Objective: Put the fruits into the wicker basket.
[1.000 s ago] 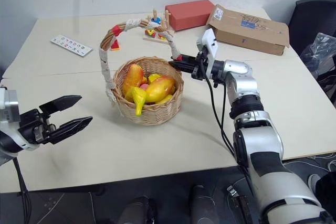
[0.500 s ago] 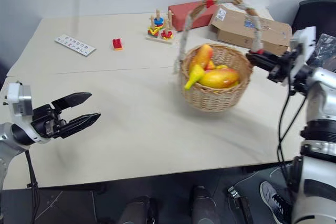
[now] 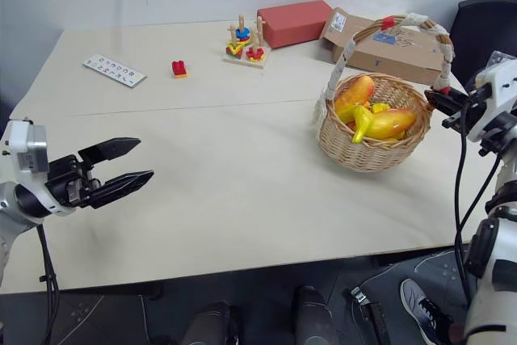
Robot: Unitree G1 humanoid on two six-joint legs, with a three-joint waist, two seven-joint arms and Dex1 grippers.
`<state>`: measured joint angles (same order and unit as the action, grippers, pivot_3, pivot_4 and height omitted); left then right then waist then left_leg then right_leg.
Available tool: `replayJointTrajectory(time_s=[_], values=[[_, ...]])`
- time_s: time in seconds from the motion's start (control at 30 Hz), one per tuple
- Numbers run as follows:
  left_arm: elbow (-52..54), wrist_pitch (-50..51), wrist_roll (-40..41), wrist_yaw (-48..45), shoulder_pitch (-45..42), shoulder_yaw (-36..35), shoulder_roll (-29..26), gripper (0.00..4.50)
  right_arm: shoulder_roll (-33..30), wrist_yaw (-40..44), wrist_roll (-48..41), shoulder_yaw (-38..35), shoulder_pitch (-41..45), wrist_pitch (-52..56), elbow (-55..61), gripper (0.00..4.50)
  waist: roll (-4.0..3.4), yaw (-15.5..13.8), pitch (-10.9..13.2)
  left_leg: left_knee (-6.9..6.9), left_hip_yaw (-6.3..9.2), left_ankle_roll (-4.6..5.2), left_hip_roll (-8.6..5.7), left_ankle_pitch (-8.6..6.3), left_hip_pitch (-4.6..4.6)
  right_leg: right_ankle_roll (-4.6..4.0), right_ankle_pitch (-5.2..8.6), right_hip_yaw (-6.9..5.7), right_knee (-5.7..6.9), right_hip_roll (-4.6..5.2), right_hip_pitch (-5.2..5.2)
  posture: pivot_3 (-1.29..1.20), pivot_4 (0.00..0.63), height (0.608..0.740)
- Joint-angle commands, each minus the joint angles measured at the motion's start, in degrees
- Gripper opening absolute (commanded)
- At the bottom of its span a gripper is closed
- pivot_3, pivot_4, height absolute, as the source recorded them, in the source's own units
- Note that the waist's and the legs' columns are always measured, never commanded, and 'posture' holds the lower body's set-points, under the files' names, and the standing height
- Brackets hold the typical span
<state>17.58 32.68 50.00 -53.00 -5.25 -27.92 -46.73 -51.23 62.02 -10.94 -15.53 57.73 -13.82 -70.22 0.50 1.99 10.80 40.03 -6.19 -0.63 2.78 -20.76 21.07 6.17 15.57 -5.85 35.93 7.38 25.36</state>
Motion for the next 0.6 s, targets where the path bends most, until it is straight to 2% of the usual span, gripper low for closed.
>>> replayJointTrajectory(time_s=[0.03, 0.1, 0.37, 0.4, 0.5, 0.6], values=[[2.38, 0.04, 0.93, 0.02, 0.57, -1.94, -0.75, 4.5, -1.63, -2.51, 0.92, -0.52, 0.44, -0.35, -1.26, 0.92, 0.0, -0.11, 0.0, 0.02, 0.0, 0.0, 0.0, 0.0, 0.0, 0.01, -0.01, 0.01, 0.01, 0.01, 0.0, 0.0, 0.15, 0.74], [2.82, 0.12, 1.05, 0.3, 1.11, -2.21, -0.48, 4.5, -2.34, -2.13, 0.73, -1.19, -0.36, -2.42, -0.72, 1.45, -0.01, -0.22, 0.0, 0.04, 0.02, 0.0, 0.0, 0.0, 0.01, 0.02, -0.01, 0.0, 0.0, 0.01, -0.01, 0.0, 0.15, 0.74], [2.36, -1.36, -0.77, -0.13, 4.15, -2.34, 0.64, 4.5, -7.85, 3.57, -2.75, -4.93, -7.34, -3.8, 2.72, 4.26, -0.1, -0.42, 0.06, 0.01, 0.05, 0.01, -0.03, 0.0, 0.06, 0.02, -0.01, -0.03, -0.04, 0.03, -0.01, 0.0, 0.15, 0.74], [1.67, -2.64, -2.52, -0.85, 5.35, -2.12, 0.47, 4.5, -8.35, 6.14, -4.82, -6.68, -9.27, -3.71, 4.18, 4.43, -0.1, -0.37, 0.06, 0.01, 0.04, 0.02, -0.03, 0.0, 0.06, 0.02, -0.01, -0.03, -0.04, 0.03, -0.01, 0.0, 0.15, 0.74], [0.53, -5.59, -6.42, -3.21, 8.64, -1.59, -0.24, 4.5, -9.78, 10.32, -6.93, -8.68, -13.55, -3.89, 6.52, 4.43, -0.11, -0.2, 0.06, 0.0, 0.01, 0.01, -0.02, 0.0, 0.01, 0.03, -0.02, -0.02, -0.06, 0.0, -0.02, 0.0, 0.15, 0.74], [0.21, -13.5, -14.39, -8.49, 16.19, 0.21, -1.27, 4.5, -7.96, 15.64, -9.78, -9.56, -22.71, -4.1, 16.19, 4.43, -0.12, 0.13, 0.06, -0.04, -0.04, 0.01, 0.04, -0.01, -0.04, 0.03, -0.01, 0.01, -0.1, -0.07, -0.01, 0.0, 0.15, 0.74]])
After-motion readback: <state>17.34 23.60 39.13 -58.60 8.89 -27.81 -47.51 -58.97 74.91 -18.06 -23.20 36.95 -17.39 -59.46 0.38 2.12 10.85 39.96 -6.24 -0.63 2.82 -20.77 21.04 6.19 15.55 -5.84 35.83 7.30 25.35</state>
